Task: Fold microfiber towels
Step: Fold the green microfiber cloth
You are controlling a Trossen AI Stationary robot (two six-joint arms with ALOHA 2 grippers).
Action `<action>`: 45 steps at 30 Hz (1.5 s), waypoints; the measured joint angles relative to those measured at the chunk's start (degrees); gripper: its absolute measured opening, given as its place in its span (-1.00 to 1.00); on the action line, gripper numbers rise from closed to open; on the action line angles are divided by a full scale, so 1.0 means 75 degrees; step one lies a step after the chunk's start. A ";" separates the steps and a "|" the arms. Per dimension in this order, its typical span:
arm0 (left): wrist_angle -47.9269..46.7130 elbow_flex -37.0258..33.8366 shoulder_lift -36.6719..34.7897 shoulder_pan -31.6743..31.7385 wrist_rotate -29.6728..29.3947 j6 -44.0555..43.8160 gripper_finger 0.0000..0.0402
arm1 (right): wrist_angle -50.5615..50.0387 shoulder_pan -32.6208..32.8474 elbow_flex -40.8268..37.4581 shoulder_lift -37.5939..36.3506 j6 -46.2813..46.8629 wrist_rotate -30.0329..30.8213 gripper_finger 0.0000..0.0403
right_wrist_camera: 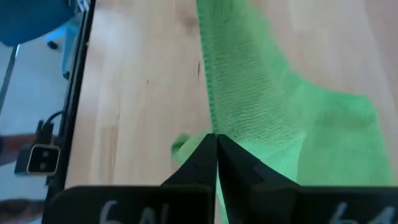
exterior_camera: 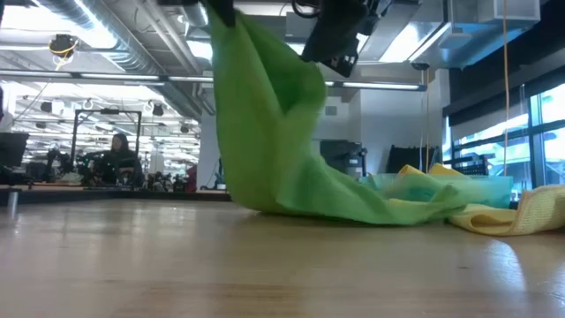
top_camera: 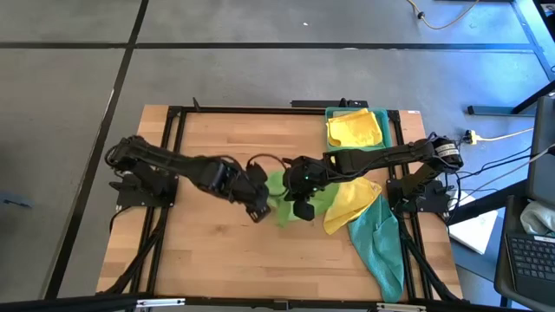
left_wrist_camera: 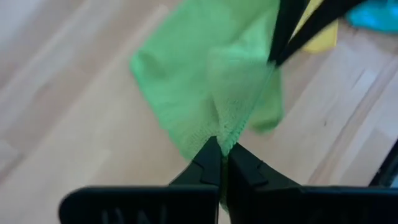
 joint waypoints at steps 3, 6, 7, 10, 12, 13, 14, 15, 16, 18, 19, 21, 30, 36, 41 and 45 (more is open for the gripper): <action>-0.0465 0.0543 0.0000 0.0247 -0.0116 0.0266 -1.00 | 0.0270 -0.0002 0.0000 0.0000 0.0199 0.0063 -0.90; -0.0823 0.1037 0.0000 0.0513 -0.0201 0.0379 -1.00 | 0.0608 0.0000 -0.0003 0.0000 0.0589 0.0061 -0.81; -0.0945 0.1183 0.0000 0.0590 -0.0251 0.0399 -1.00 | 0.0742 0.0003 -0.0001 0.0000 0.0773 0.0063 -0.77; -0.1045 0.1559 0.0000 0.0795 -0.0537 0.0324 -1.00 | 0.0903 0.0006 -0.0003 0.0000 0.1455 0.0310 -0.59; -0.1036 0.1784 0.0000 0.0928 -0.0665 0.0276 -1.00 | 0.0983 0.0003 -0.0003 0.0000 0.1841 0.0519 -0.45; -0.1031 0.1877 0.0000 0.0993 -0.0720 0.0267 -1.00 | 0.1013 0.0000 0.0000 0.0000 0.2047 0.0641 -0.37; -0.1028 0.1972 0.0000 0.1058 -0.0754 0.0260 -1.00 | 0.1009 0.0000 -0.0001 0.0000 0.2263 0.0728 -0.29; -0.1020 0.2044 0.0000 0.1117 -0.0780 0.0263 -1.00 | 0.1005 0.0000 -0.0003 0.0000 0.2417 0.0808 -0.21; -0.1023 0.2096 0.0000 0.1166 -0.0809 0.0260 -1.00 | 0.1010 0.0000 -0.0002 0.0000 0.2576 0.0856 -0.13; -0.1027 0.2193 0.0000 0.1263 -0.0863 0.0260 -1.00 | 0.1029 0.0002 -0.0003 0.0000 0.2857 0.1017 0.02; -0.1024 0.2244 0.0000 0.1295 -0.0888 0.0260 -1.00 | 0.1021 0.0003 -0.0003 0.0000 0.2994 0.1062 0.09; -0.1015 0.2350 0.0000 0.1346 -0.0937 0.0260 -1.00 | 0.1008 0.0006 -0.0001 0.0000 0.3204 0.1228 0.21; -0.0992 0.2483 -0.0001 0.1448 -0.1124 0.0368 -1.00 | 0.1528 0.0000 -0.0003 0.0000 0.3605 0.1471 0.38; -0.1018 0.3153 -0.0026 0.1433 -0.1111 0.0659 -1.00 | 0.1150 -0.0208 -0.0003 0.0000 0.2901 0.2218 0.39; -0.1543 0.4186 -0.0030 0.1298 -0.1424 0.0897 -1.00 | 0.1083 -0.0887 0.0001 -0.0044 0.1919 0.2294 0.39; -0.1922 0.4889 -0.0032 0.1276 -0.1770 0.1187 -1.00 | 0.1072 -0.1539 0.0276 -0.0059 0.1389 0.2213 0.39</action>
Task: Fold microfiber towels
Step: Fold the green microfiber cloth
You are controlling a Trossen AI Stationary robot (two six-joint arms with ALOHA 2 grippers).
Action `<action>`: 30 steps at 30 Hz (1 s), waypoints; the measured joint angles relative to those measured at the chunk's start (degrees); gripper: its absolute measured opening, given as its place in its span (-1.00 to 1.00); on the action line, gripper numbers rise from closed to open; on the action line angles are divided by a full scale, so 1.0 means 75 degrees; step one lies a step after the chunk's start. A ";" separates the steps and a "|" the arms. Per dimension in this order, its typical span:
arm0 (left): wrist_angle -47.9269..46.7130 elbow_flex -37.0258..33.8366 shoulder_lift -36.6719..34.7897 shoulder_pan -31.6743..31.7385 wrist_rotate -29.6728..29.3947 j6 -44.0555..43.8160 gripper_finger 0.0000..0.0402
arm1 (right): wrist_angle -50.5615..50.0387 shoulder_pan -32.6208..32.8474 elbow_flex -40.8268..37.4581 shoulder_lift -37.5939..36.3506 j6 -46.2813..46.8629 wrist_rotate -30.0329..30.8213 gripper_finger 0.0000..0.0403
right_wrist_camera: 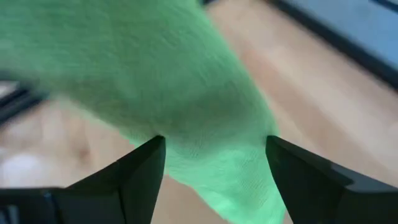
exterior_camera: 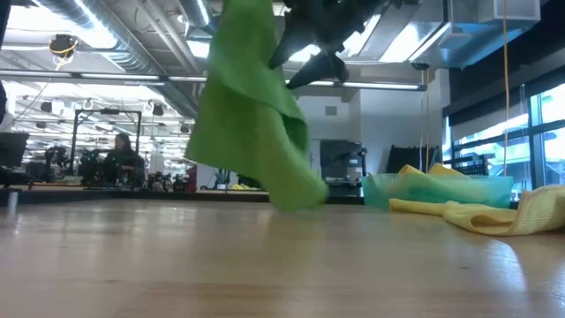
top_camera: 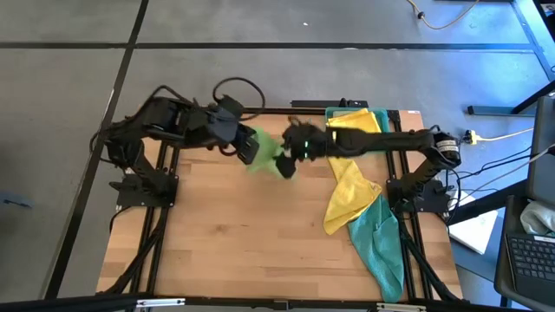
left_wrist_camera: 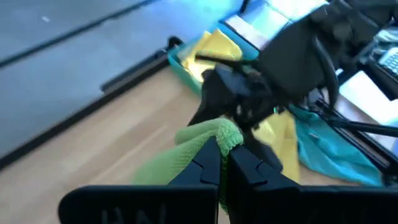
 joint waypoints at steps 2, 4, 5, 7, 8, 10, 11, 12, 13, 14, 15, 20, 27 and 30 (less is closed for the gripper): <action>-0.0156 0.0071 -0.0049 0.0062 -0.0195 0.0170 -1.00 | -0.0188 -0.0246 0.0290 -0.0005 0.0008 -0.0302 0.39; -0.0346 0.0017 -0.0136 0.0195 -0.0204 0.0288 -1.00 | -0.0461 -0.0384 0.0664 -0.0005 0.0070 -0.0898 0.39; -0.0456 0.0017 -0.0157 0.0252 -0.0201 0.0313 -1.00 | -0.0544 -0.0375 0.0844 -0.0011 0.0049 -0.1227 0.39; -0.0543 0.0020 -0.0175 0.0371 -0.0195 0.0427 -1.00 | -0.0745 -0.0237 0.1166 -0.0014 -0.0126 -0.1611 0.39; -0.0539 0.0020 -0.0174 0.0424 -0.0169 0.0517 -1.00 | -0.0937 -0.0118 0.1330 -0.0014 -0.0289 -0.1668 0.38; -0.0490 0.0017 -0.0163 0.0489 -0.0084 0.0649 -1.00 | -0.1205 0.0135 0.1623 -0.0014 -0.0560 -0.1628 0.37; -0.0451 0.0019 -0.0163 0.0528 -0.0024 0.0709 -1.00 | -0.1250 0.0262 0.1718 -0.0018 -0.0604 -0.1520 0.36; -0.0436 0.0020 -0.0165 0.0562 0.0027 0.0735 -1.00 | -0.1250 0.0401 0.1782 -0.0024 -0.0607 -0.1350 0.36; -0.0438 0.0020 -0.0166 0.0592 0.0054 0.0737 -1.00 | -0.1247 0.0516 0.1831 -0.0026 -0.0582 -0.1155 0.36; -0.0436 0.0020 -0.0165 0.0626 0.0069 0.0740 -1.00 | -0.1216 0.0620 0.1869 -0.0023 -0.0546 -0.0901 0.36; -0.0436 0.0020 -0.0164 0.0658 0.0070 0.0754 -1.00 | -0.1097 0.0718 0.1877 -0.0025 -0.0472 -0.0636 0.36; -0.0324 0.0020 -0.0163 0.0812 0.0073 0.0931 -1.00 | -0.0598 0.0921 0.1869 0.0063 0.0221 0.0950 0.36; -0.0258 0.0017 -0.0163 0.0896 0.0037 0.1141 -1.00 | -0.0229 0.1139 0.1895 0.0512 0.0595 0.0882 0.36; -0.0232 0.0017 -0.0163 0.0961 -0.0022 0.1370 -1.00 | -0.0031 0.1291 0.1892 0.0741 0.0536 0.0819 0.35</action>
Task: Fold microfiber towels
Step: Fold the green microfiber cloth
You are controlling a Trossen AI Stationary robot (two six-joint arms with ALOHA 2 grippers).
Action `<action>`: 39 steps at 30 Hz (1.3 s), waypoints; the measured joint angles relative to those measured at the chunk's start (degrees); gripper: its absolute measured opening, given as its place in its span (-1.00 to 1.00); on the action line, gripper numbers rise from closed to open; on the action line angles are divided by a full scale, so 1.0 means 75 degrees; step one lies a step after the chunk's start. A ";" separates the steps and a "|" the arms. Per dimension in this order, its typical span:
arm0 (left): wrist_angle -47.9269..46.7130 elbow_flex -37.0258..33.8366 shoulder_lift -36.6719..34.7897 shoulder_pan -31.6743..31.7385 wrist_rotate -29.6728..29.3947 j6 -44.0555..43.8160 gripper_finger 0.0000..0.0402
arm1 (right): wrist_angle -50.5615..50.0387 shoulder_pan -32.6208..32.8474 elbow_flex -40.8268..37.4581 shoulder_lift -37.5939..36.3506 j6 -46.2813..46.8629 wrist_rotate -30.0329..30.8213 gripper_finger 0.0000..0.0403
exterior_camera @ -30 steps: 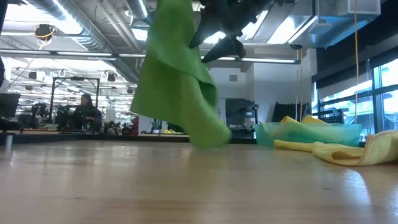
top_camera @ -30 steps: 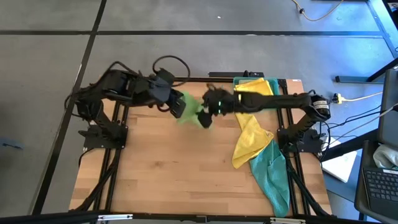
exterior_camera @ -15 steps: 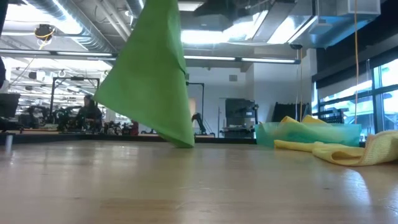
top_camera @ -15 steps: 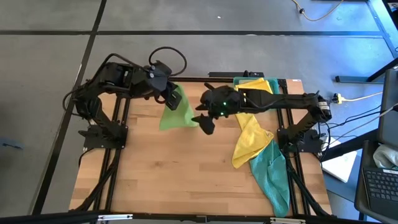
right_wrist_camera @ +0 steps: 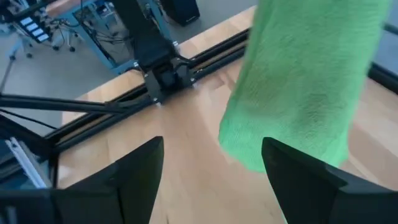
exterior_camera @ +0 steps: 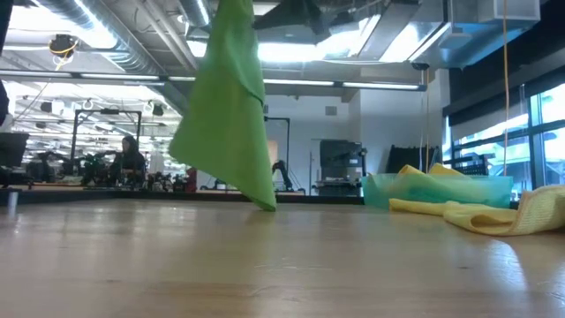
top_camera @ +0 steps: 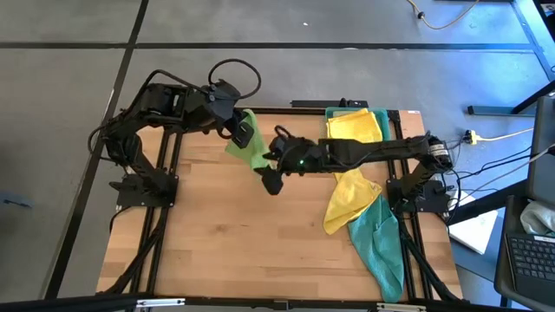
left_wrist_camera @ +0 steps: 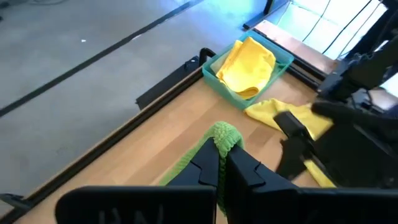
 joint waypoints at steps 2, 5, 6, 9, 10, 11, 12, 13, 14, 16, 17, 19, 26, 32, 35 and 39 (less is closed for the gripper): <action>0.0000 0.0000 0.0000 0.0051 -0.0019 0.0170 -1.00 | 0.0311 0.0083 0.0000 0.0078 -0.0437 -0.0224 0.35; 0.0000 0.0000 0.0000 0.0135 0.0018 0.0353 -1.00 | 0.0613 0.0292 0.0013 0.0044 -0.1709 -0.0490 0.35; -0.0003 0.0000 0.0000 0.0163 0.0071 0.0384 -1.00 | 0.0613 0.0370 0.0015 0.0043 -0.2214 -0.0543 0.35; 0.0000 0.0000 0.0000 0.0204 0.0218 0.0534 -1.00 | 0.0546 0.0513 0.0009 0.0061 -0.3649 -0.0606 0.35; 0.0000 0.0000 0.0000 0.0205 0.0254 0.0565 -1.00 | 0.0549 0.0533 0.0009 0.0061 -0.3908 -0.0475 0.35; 0.0004 0.0000 0.0000 0.0205 0.0258 0.0608 -1.00 | 0.0567 0.0530 0.0009 0.0061 -0.3994 -0.0257 0.35; 0.0018 0.0000 0.0000 0.0205 0.0255 0.0727 -1.00 | 0.0573 0.0519 0.0009 0.0058 -0.3982 -0.0042 0.35; 0.0031 0.0000 0.0000 0.0204 0.0209 0.0863 -1.00 | 0.0565 0.0511 0.0009 0.0058 -0.3884 0.0152 0.35; 0.0001 0.0001 -0.0002 0.0202 0.0054 0.0939 -1.00 | 0.0558 0.0508 0.0009 0.0058 -0.3686 0.0266 0.35; -0.0367 0.0015 -0.0121 0.0203 -0.0462 0.0961 -1.00 | 0.0566 0.0509 0.0009 0.0058 -0.3202 0.0305 0.35; -0.0510 0.0024 -0.0224 0.0246 -0.0683 0.0958 -1.00 | 0.0569 0.0513 0.0009 0.0058 -0.2967 0.0261 0.35; -0.0554 0.0049 -0.0497 0.0431 -0.0797 0.0929 -1.00 | 0.0564 0.0516 0.0009 0.0058 -0.2629 0.0072 0.35; -0.0554 0.0044 -0.0685 0.0549 -0.0237 -0.0206 -1.00 | 0.1079 0.0455 0.0004 0.0608 -0.1696 -0.0070 0.35; 0.0237 0.0046 -0.0591 0.0002 -0.0445 -0.0671 -1.00 | 0.2621 0.0429 0.0003 0.1298 -0.1047 -0.2176 0.35; 0.0538 0.0050 -0.0525 -0.0130 -0.0483 -0.0666 -1.00 | 0.3501 0.0440 0.0000 0.1634 -0.0966 -0.3398 0.35; 0.0871 0.0047 -0.0417 -0.0237 -0.0527 -0.0674 -1.00 | 0.4274 0.0405 0.0000 0.1818 -0.1047 -0.3454 0.35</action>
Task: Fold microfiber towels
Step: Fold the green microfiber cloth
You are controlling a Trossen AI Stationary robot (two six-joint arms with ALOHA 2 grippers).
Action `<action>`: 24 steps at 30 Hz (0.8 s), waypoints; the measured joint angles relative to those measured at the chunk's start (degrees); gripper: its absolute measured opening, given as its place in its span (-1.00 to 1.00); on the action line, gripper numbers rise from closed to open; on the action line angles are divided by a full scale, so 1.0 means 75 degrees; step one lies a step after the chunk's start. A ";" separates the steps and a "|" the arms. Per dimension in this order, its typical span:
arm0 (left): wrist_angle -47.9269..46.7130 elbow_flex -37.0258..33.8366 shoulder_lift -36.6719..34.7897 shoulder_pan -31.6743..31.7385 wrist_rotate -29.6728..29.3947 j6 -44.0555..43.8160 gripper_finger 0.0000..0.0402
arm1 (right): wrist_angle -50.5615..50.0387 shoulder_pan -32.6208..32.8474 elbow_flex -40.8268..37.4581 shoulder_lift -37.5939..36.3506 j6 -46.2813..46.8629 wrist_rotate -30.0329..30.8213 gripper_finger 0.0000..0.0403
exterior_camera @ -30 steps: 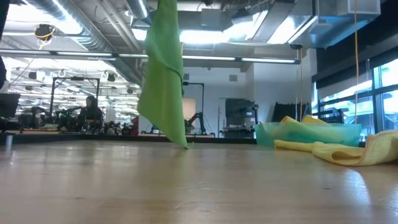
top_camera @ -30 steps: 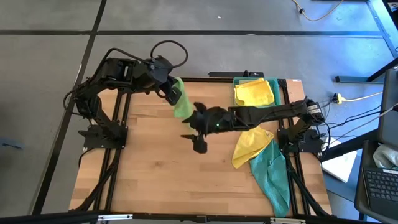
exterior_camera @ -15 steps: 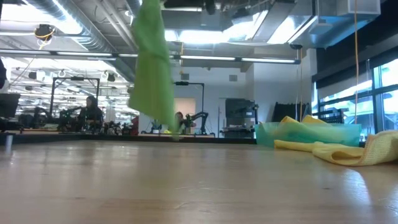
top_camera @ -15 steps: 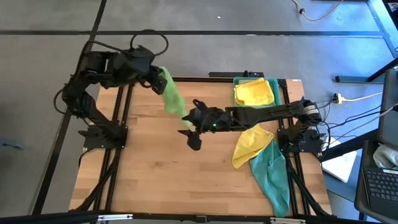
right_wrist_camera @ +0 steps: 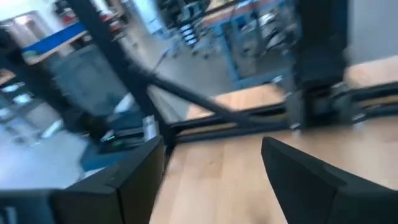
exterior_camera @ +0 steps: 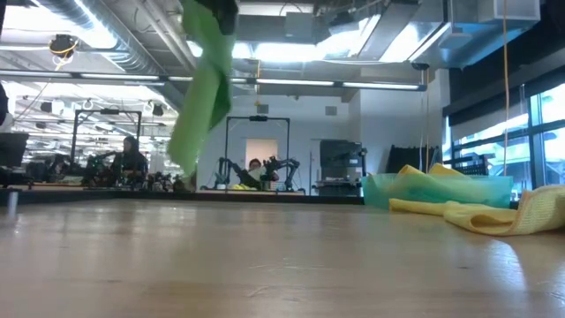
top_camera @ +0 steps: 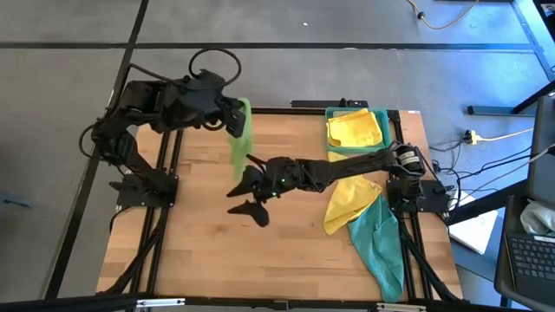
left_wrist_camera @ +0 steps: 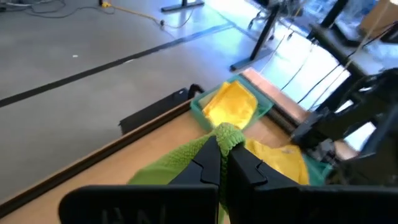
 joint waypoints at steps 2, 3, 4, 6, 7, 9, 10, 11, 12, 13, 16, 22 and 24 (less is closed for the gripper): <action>0.0063 -0.0002 0.0038 -0.0055 0.0004 0.0009 -1.00 | 0.0117 -0.0014 0.0000 0.0000 -0.0162 0.0521 0.35; 0.0064 -0.0003 0.0052 -0.0086 0.0001 0.0010 -1.00 | 0.0125 -0.0034 0.0000 -0.0009 -0.0272 0.0864 0.35; 0.0066 -0.0002 0.0083 -0.0094 -0.0024 0.0010 -1.00 | 0.0114 -0.0055 0.0000 -0.0035 -0.0305 0.1157 0.35; 0.0064 0.0003 0.0123 -0.0088 -0.0083 0.0052 -1.00 | 0.0151 -0.0105 0.0000 -0.0050 -0.0316 0.1609 0.35; 0.0064 0.0002 0.0139 -0.0088 -0.0080 0.0098 -1.00 | 0.0157 -0.0127 0.0000 -0.0058 -0.0316 0.1823 0.35; 0.0061 -0.0003 0.0143 -0.0088 -0.0083 0.0200 -1.00 | 0.0110 -0.0159 0.0002 -0.0064 -0.0298 0.2115 0.35; 0.0042 0.0000 0.0128 -0.0088 -0.0086 0.0231 -1.00 | 0.0034 -0.0169 0.0000 -0.0064 -0.0264 0.2209 0.35; 0.0003 0.0000 0.0123 -0.0080 -0.0105 0.0257 -1.00 | -0.0115 -0.0172 0.0000 -0.0073 -0.0178 0.2312 0.35; -0.0067 0.0000 0.0123 -0.0066 -0.0141 0.0286 -1.00 | -0.0307 -0.0170 0.0000 -0.0103 -0.0047 0.2398 0.35; -0.0186 0.0000 0.0123 -0.0048 -0.0192 0.0314 -1.00 | -0.0533 -0.0161 0.0000 -0.0142 0.0084 0.2449 0.35; -0.0528 0.0000 0.0084 0.0003 -0.0279 0.0320 -1.00 | -0.1178 -0.0151 0.0001 -0.0281 0.0094 0.2546 0.35; -0.0764 -0.0003 0.0008 0.0064 -0.0297 0.0376 -1.00 | -0.2689 -0.0174 0.0006 -0.0573 -0.0159 0.3499 0.35; -0.0772 -0.0003 -0.0064 0.0064 -0.0341 0.0376 -1.00 | -0.3382 -0.0213 0.0008 -0.0715 -0.0293 0.4092 0.35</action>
